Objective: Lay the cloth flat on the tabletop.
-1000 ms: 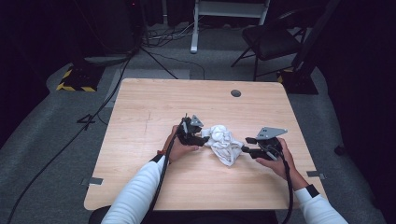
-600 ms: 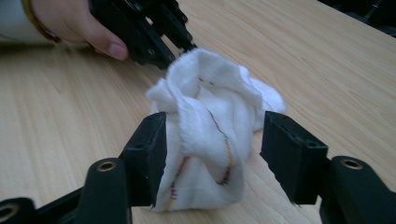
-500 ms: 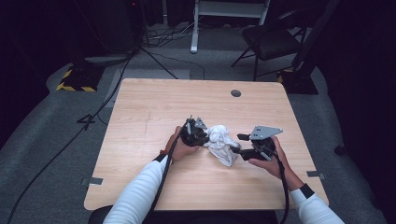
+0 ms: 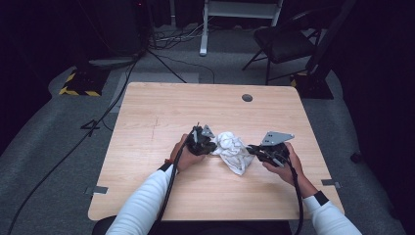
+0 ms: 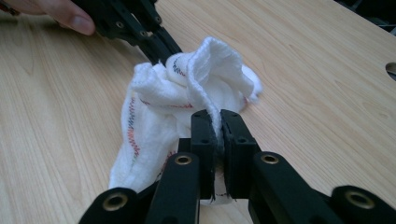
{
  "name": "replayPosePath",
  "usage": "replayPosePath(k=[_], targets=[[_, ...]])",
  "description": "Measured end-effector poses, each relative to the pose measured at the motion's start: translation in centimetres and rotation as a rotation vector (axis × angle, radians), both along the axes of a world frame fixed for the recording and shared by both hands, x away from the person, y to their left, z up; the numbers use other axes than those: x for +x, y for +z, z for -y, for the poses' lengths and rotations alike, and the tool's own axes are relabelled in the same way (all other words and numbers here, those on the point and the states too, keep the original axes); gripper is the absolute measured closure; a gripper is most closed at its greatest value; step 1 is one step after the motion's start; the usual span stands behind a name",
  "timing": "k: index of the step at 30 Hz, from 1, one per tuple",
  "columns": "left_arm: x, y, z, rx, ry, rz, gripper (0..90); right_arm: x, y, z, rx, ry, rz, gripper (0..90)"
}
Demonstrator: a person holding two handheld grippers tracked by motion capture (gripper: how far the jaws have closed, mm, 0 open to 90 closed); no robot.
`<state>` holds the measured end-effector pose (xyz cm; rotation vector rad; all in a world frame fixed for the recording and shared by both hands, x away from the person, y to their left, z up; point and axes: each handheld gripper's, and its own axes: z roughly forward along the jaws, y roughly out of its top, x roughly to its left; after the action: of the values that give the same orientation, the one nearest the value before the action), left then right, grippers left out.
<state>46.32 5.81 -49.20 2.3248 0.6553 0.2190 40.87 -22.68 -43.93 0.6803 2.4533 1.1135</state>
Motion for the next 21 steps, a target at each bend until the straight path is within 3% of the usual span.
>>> replayPosePath(k=[12,21], targets=[[-2.1,0.6,-1.6,0.058,-0.002,0.009,83.9,0.0,-0.1,3.1,0.018,-0.066,-0.014,85.3],[-3.4,1.1,-3.2,0.060,0.001,0.020,84.4,0.2,-0.1,4.8,0.017,-0.127,-0.015,85.1]])
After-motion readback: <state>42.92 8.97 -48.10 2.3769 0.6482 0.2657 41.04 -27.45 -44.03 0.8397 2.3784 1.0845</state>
